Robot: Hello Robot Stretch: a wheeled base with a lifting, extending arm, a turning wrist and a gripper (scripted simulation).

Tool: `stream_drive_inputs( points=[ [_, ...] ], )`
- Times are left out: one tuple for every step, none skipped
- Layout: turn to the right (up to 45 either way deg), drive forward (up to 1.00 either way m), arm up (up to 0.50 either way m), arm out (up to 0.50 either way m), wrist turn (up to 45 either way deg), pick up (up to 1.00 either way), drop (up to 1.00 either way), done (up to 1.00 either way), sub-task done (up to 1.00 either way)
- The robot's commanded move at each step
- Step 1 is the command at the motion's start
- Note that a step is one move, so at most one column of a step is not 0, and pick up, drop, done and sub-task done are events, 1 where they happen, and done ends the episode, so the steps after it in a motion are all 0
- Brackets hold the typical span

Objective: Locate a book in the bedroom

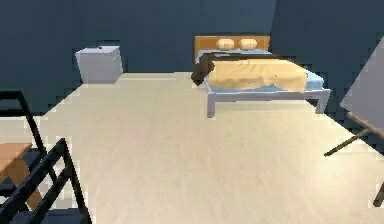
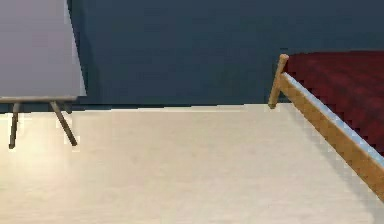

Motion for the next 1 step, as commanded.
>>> stream_drive_inputs(
  points=[
    [0.0,1.00,0.00,0.00,0.0,0.00,0.00,0.00,0.00]
  ],
)
